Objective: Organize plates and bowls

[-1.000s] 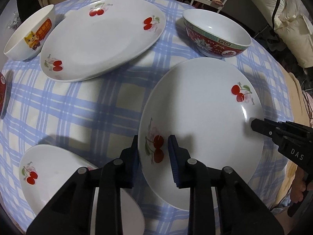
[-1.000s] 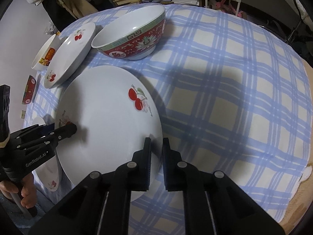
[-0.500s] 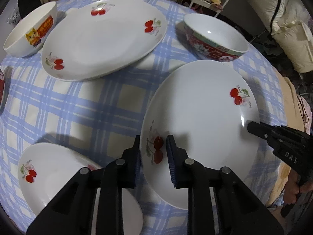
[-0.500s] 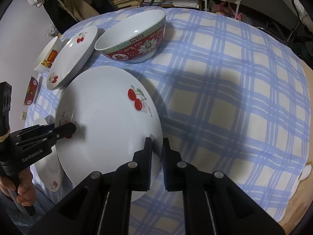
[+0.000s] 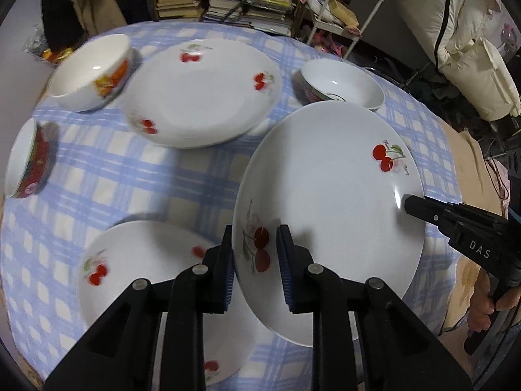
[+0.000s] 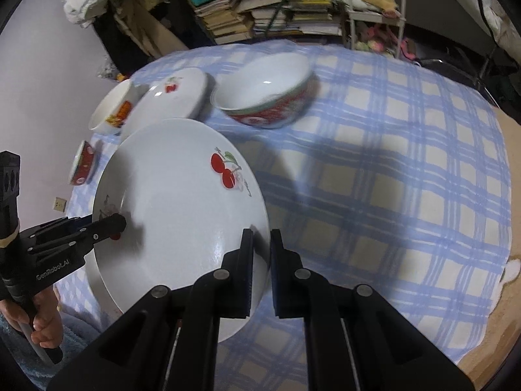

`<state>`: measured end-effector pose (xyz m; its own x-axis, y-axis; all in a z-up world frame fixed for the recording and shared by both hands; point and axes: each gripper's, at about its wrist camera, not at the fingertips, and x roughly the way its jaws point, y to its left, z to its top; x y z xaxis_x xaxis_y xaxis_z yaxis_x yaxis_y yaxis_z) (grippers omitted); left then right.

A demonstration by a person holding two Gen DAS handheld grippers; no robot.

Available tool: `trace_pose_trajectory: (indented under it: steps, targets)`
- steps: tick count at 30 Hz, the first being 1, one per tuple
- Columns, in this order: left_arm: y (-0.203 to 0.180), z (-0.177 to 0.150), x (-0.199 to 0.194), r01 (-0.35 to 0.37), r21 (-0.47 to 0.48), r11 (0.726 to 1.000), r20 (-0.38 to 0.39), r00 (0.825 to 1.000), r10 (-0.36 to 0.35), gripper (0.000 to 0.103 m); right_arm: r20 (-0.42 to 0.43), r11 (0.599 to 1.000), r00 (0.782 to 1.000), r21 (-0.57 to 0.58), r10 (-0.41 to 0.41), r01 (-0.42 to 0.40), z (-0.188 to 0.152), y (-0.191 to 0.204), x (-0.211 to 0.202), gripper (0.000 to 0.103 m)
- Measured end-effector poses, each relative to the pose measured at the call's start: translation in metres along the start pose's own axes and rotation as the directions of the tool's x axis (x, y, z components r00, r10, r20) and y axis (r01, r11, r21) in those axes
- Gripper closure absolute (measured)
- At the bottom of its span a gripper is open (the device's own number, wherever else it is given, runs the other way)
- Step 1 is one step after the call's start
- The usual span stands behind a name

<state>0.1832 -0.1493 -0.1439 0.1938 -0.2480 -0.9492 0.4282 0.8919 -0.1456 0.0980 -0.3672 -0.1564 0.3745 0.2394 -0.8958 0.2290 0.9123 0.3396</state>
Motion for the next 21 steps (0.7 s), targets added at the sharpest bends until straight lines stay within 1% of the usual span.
trace_pose_trajectory:
  steps: [3, 6, 8, 12, 16, 21]
  targets:
    - [0.01, -0.008, -0.014, -0.022, -0.018, 1.0, 0.012, 1.0, 0.022, 0.08, 0.012, 1.0, 1.0, -0.015, 0.022, -0.021, 0.0, 0.018, -0.003, 0.093]
    - [0.027, -0.018, -0.033, -0.061, -0.041, 0.997, 0.043, 0.997, 0.063, 0.081, 0.021, 0.998, 0.999, -0.039, 0.04, -0.039, 0.0, 0.041, -0.004, 0.093]
    - [0.036, -0.022, -0.041, -0.078, -0.05, 0.996, 0.05, 0.995, 0.081, 0.081, 0.02, 0.997, 0.999, -0.065, 0.051, -0.049, -0.001, 0.056, -0.003, 0.093]
    - [0.06, -0.035, -0.057, -0.098, -0.083, 0.992, 0.062, 0.993, 0.103, 0.081, 0.019, 0.992, 0.997, -0.103, 0.079, -0.077, -0.002, 0.087, 0.002, 0.093]
    - [0.088, -0.051, -0.069, -0.107, -0.125, 0.986, 0.067, 0.991, 0.116, 0.081, 0.014, 0.986, 0.996, -0.142, 0.092, -0.089, -0.002, 0.118, 0.011, 0.093]
    - [0.118, -0.069, -0.071, -0.111, -0.175, 0.978, 0.06, 0.991, 0.123, 0.081, -0.004, 0.978, 0.995, -0.185, 0.096, -0.095, -0.006, 0.147, 0.024, 0.093]
